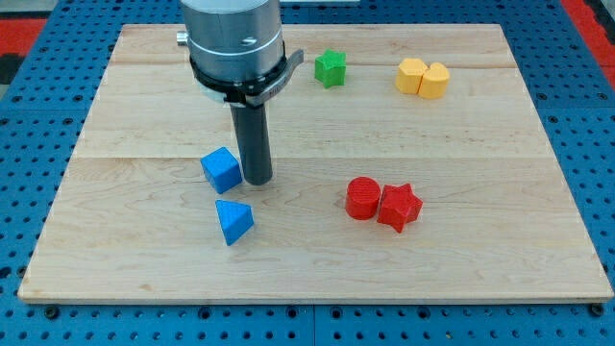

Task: Join the blue cube with the blue triangle

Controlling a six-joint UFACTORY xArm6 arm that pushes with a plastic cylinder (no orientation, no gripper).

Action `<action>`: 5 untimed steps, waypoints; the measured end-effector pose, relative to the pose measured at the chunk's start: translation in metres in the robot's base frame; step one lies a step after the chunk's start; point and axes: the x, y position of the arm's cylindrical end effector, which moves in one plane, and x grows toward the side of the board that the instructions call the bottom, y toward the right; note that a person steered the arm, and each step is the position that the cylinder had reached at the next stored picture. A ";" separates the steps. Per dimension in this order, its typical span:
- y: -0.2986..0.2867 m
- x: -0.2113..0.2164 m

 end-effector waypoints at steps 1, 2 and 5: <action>-0.036 -0.065; -0.081 -0.041; -0.024 0.026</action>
